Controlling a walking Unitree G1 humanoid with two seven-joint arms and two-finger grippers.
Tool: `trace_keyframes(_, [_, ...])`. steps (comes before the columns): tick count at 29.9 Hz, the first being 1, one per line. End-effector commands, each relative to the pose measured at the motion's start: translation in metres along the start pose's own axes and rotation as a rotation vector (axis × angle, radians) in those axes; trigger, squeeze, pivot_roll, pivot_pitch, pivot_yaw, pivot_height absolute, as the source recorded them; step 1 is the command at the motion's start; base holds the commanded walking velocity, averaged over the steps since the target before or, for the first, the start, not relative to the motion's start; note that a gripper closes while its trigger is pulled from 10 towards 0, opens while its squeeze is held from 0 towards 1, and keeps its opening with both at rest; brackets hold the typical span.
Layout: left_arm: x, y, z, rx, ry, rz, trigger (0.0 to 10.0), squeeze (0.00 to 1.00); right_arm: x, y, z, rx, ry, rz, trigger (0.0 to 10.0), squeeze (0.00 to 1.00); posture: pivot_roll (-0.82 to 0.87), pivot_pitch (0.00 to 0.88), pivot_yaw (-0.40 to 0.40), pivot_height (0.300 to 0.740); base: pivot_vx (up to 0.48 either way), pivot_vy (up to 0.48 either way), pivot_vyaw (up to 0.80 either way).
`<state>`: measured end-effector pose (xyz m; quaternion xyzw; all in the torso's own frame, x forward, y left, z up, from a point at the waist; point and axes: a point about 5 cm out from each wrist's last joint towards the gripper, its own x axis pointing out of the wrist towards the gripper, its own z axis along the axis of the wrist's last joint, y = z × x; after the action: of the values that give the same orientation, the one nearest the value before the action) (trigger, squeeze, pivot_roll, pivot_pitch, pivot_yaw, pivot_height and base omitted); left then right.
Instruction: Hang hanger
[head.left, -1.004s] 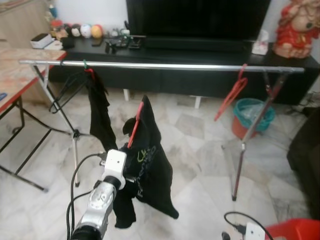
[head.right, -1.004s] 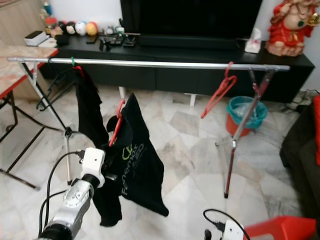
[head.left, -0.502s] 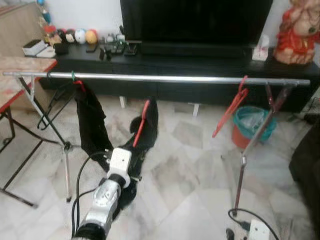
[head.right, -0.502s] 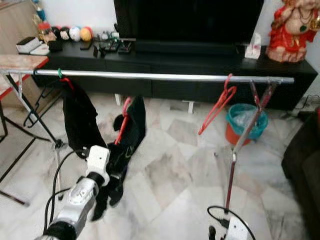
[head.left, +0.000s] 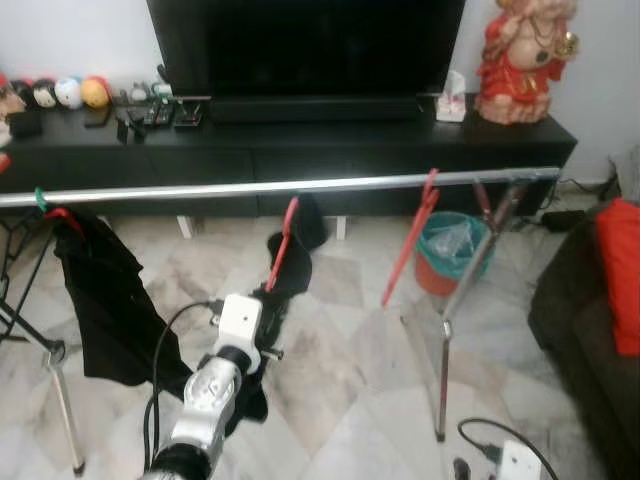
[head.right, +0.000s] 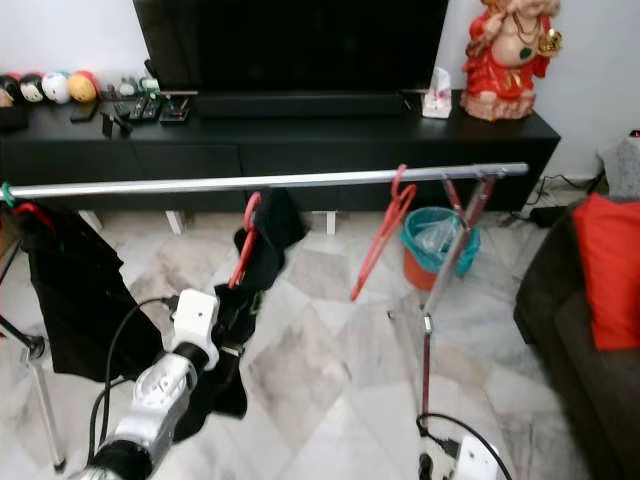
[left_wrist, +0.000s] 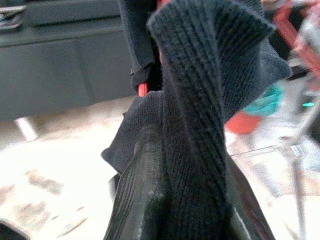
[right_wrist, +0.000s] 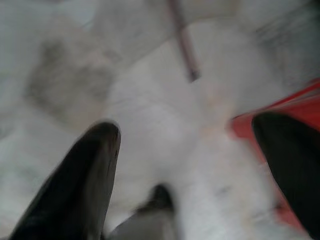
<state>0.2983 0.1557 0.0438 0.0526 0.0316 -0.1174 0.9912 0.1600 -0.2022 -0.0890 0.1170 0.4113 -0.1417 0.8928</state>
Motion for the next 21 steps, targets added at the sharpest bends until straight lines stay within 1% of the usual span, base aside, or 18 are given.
trace_keyframes(1, [0.008, -0.003, 0.016, -0.016, -0.076, 0.004, 10.0, 0.0, -0.003, -0.011, -0.006, 0.002, 0.019, -0.026, 10.0, 0.0, -0.01, 0.0, 0.026, 0.74, 0.334, 0.0, -0.79])
trace_keyframes(4, [0.008, -0.002, 0.016, -0.02, -0.075, 0.004, 10.0, 0.0, -0.003, -0.01, -0.006, -0.006, 0.016, -0.025, 10.0, 0.0, -0.01, 0.0, 0.027, 0.74, 0.323, 0.0, -0.75])
trace_keyframes(6, [0.008, -0.002, 0.017, -0.044, -0.084, -0.005, 10.0, 0.0, -0.003, -0.01, -0.006, -0.008, 0.013, -0.025, 10.0, 0.0, -0.01, 0.0, 0.028, 0.74, 0.0, 0.0, 0.0])
trace_keyframes(14, [0.009, -0.003, 0.017, -0.057, -0.079, -0.031, 10.0, 0.0, -0.002, -0.009, -0.005, 0.002, 0.011, -0.024, 10.0, 0.0, -0.01, 0.002, 0.031, 0.74, 0.0, 0.0, 0.0])
trace_keyframes(20, [0.011, -0.013, 0.018, -0.082, -0.065, -0.127, 10.0, 0.0, -0.002, -0.008, -0.004, 0.007, 0.006, -0.021, 10.0, 0.0, -0.01, 0.006, 0.035, 0.74, 0.0, 0.0, 0.0])
trace_keyframes(21, [0.013, -0.017, 0.017, -0.08, -0.048, -0.174, 10.0, 0.0, -0.002, -0.007, -0.005, 0.007, 0.006, -0.019, 10.0, 0.0, -0.01, 0.006, 0.036, 0.74, 0.0, 0.0, 0.0])
